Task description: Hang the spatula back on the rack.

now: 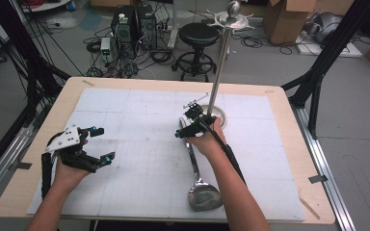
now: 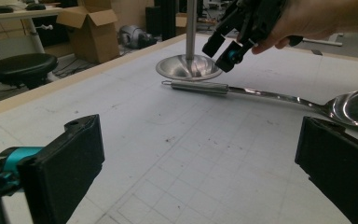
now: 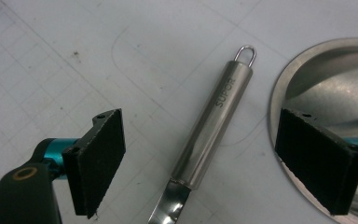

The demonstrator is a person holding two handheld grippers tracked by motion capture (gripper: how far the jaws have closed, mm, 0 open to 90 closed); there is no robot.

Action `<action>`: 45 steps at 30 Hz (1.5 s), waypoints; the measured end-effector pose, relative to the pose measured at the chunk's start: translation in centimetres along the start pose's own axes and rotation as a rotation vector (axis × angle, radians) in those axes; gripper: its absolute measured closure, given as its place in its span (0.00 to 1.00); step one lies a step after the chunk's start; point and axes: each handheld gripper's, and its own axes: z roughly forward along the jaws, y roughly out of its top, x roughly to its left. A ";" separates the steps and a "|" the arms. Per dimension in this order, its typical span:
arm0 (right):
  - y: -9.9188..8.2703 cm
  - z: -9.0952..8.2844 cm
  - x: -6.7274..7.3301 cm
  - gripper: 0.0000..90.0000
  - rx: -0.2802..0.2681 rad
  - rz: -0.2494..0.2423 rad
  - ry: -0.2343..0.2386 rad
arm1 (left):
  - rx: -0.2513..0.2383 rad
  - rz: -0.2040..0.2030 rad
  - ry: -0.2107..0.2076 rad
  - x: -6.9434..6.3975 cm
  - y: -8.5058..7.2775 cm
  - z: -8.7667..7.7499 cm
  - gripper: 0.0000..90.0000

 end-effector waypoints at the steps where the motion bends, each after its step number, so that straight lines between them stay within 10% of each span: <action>1: 0.0 0.2 0.0 0.17 0.012 0.003 0.001 | 0.000 0.001 -0.001 0.0 0.0 0.0 0.02; 23: -0.4 3.1 0.1 0.37 0.160 0.076 -0.023 | 0.017 0.007 -0.008 -0.1 0.0 0.1 0.02; 45: -0.6 3.5 0.6 0.63 0.160 0.110 -0.090 | 0.023 0.009 -0.011 -0.2 -0.1 0.2 0.02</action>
